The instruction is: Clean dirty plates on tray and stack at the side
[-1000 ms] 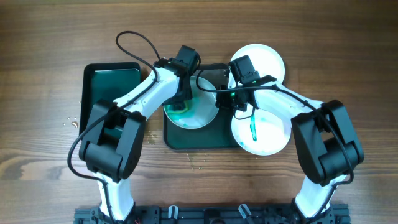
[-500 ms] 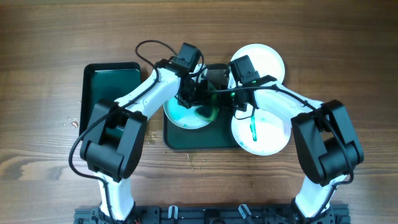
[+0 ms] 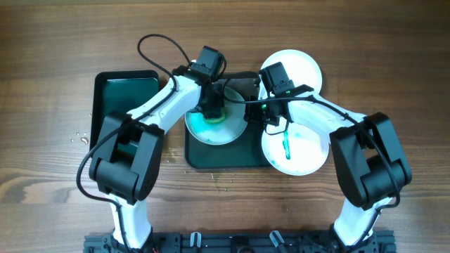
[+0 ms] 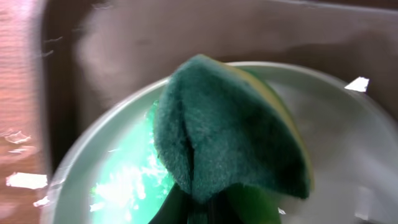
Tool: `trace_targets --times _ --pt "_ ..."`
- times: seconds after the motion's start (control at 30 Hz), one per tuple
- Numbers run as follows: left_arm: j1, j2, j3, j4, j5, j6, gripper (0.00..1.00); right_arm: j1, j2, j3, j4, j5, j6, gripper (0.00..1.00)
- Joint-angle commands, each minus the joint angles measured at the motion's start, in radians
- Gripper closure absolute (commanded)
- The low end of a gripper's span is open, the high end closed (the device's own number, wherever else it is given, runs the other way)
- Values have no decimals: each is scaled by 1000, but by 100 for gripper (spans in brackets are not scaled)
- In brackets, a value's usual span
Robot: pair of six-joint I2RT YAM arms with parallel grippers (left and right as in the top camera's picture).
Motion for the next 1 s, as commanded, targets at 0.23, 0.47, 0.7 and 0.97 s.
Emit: trace_targets --times 0.23,0.47,0.7,0.97 --pt "28 9 142 -382 -76 -122 96 -9 4 12 -2 87 34 96" --pt "105 -29 468 -627 -64 -76 96 -8 -42 12 -31 136 -8 96" --pt "144 -75 559 -676 -44 -8 96 14 -148 13 -81 225 -105 96" --pt "179 -73 559 -675 -45 -8 96 110 -386 18 -194 595 -140 96"
